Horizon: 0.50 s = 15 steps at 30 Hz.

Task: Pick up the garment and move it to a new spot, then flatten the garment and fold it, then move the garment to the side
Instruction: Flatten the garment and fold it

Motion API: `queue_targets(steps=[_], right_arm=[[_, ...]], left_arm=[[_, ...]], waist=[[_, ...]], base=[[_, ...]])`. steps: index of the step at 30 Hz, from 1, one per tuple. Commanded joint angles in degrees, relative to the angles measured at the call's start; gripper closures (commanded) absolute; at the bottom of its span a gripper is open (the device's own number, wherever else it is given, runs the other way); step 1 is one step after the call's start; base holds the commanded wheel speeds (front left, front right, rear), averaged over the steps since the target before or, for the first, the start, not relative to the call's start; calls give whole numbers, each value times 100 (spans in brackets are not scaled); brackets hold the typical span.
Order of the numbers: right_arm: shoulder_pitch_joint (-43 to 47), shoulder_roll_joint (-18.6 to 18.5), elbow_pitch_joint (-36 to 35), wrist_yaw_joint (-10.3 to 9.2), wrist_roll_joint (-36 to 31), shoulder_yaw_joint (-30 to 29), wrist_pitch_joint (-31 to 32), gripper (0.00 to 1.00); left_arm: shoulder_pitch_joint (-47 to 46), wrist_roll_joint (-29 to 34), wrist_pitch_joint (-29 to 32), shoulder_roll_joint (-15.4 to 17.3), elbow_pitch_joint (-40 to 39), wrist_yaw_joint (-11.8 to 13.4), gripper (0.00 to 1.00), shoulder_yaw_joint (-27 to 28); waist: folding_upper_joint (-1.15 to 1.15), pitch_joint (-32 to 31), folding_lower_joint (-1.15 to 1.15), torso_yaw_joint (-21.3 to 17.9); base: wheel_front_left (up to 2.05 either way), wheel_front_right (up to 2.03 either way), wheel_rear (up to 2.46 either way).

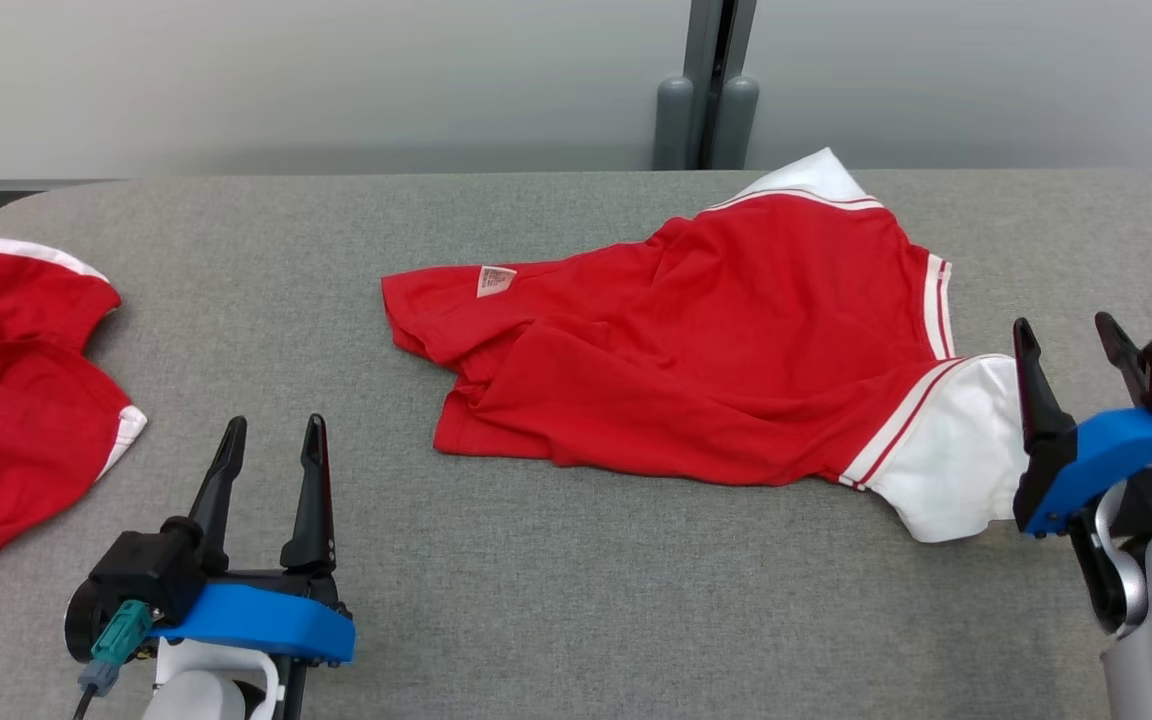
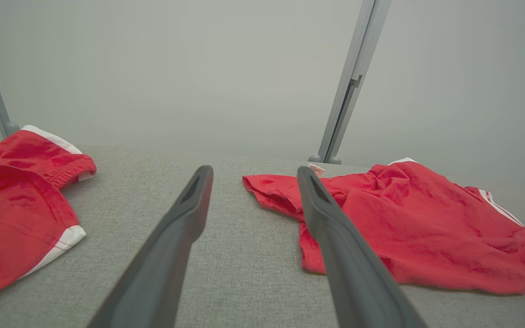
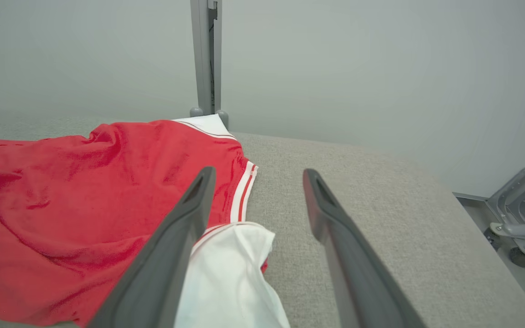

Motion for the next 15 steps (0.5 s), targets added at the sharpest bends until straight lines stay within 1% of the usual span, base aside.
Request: queue_targets(steps=[1,5,9,13,15], right_arm=[[278,87,-220,1,104,-51,-186,0],[845,284,-699,1,395,-77,-502,0],[1365,441,-1188,1,440,21,-751,0],[1791,574,-1630,1,532,43,-867,0],[1876,596,-1704,1,540,46,-886,0]], left_arm=[[72,-4,-26,0,9,24,0,28],[147,-1,-26,-17,61,17,0,95],[261,-5,-26,-15,117,-1,0,171],[364,14,-26,-22,149,9,0,255],[399,21,-26,-27,157,9,0,277]], waist=[[0,-138,0,-121],[0,-318,0,-191],[0,-458,0,-266],[0,-578,0,-306],[0,-611,0,-311]], base=[[0,0,0],[0,0,0],[0,0,0],[0,0,0],[0,0,0]])
